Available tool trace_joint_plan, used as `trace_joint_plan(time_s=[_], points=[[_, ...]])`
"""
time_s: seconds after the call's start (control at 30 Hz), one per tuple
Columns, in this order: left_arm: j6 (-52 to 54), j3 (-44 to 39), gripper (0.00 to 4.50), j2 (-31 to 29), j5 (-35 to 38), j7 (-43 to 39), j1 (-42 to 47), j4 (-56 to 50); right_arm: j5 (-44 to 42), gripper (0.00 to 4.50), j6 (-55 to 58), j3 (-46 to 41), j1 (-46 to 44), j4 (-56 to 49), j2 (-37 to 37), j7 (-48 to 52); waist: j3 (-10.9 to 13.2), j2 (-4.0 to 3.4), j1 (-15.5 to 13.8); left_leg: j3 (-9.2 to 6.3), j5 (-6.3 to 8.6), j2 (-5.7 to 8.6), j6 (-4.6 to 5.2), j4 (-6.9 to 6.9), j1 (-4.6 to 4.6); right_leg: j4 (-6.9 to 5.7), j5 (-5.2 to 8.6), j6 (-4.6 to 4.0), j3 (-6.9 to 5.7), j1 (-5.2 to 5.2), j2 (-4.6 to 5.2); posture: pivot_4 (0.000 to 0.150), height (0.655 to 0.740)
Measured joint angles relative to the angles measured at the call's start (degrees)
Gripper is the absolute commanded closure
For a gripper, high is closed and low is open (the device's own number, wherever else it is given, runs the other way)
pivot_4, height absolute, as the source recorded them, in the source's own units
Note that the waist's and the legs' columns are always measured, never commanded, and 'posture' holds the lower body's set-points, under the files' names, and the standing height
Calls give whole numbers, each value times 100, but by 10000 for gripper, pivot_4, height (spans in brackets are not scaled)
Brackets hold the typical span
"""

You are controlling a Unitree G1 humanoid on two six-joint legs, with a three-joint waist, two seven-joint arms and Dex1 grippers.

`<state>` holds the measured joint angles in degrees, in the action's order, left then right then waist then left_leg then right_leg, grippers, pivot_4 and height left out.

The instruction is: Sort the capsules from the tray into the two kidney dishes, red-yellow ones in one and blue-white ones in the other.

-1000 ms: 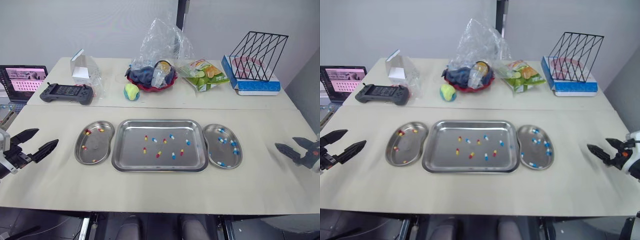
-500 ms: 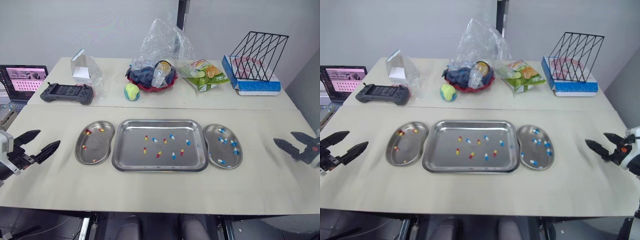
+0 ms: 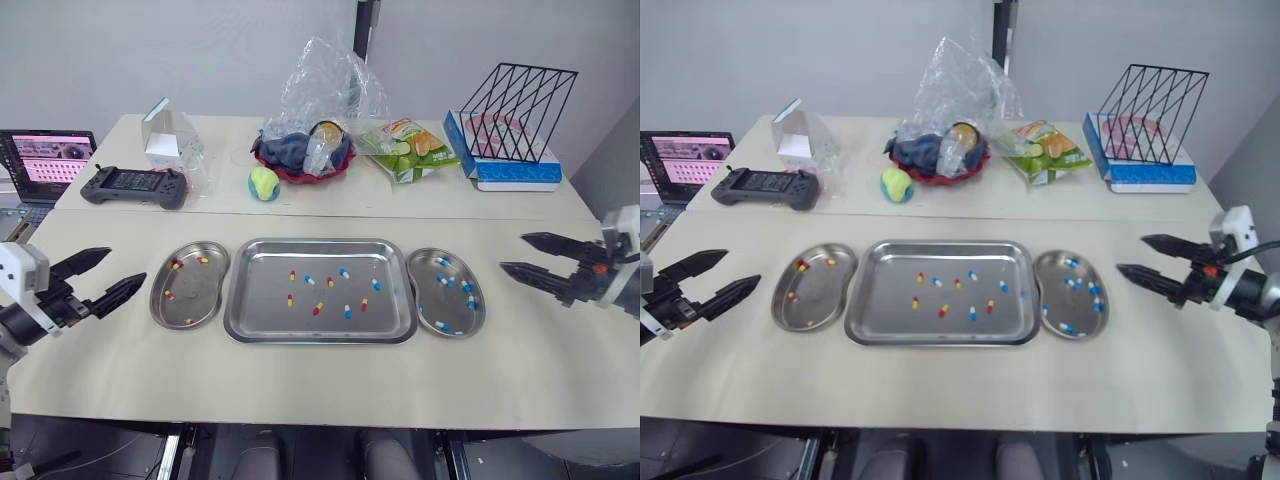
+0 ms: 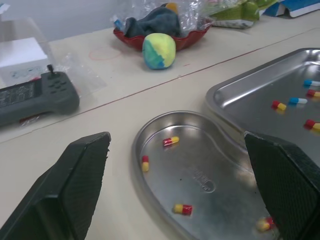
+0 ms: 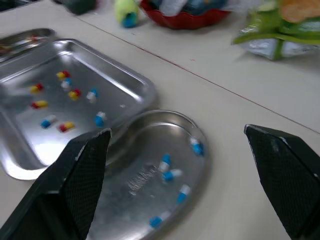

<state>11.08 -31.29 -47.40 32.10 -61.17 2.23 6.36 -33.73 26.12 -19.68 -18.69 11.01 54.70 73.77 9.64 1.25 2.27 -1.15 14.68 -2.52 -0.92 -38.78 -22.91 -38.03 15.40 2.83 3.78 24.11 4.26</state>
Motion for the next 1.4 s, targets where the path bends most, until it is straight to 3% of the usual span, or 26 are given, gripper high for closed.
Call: trace_joint_plan(time_s=[0.17,0.43,0.6,0.97,1.4], points=[[683,198,0,164,136,545,-97,-977,-306,107,501,322,-101,-726,197,399,0,3,-47,-3,0,2,0,-7,-2,1,0,0,-2,-2,3,1500,7174],[1900,688,0,533,485,1656,-257,-2681,-70,107,-7,674,-91,-947,173,616,0,3,-128,-2,0,3,0,-8,-1,1,0,1,-1,-2,3,1500,7174],[2520,1649,0,1145,498,2562,-71,-3522,-83,107,-186,691,-36,-1071,174,789,-1,1,-168,-6,0,10,0,-13,-2,1,-1,2,-1,-7,8,1500,7174],[2656,3420,0,2073,-774,3809,834,-3267,-118,107,-318,-22,1116,-1478,211,781,-2,3,-220,-10,0,19,0,-16,3,2,-1,2,0,-17,9,1500,7174],[3018,4112,0,2857,-1658,4545,998,-2777,-23,107,-667,-759,1998,-1961,183,290,-2,4,-228,-19,-1,31,1,-17,6,2,0,7,1,-25,14,1500,7174]])
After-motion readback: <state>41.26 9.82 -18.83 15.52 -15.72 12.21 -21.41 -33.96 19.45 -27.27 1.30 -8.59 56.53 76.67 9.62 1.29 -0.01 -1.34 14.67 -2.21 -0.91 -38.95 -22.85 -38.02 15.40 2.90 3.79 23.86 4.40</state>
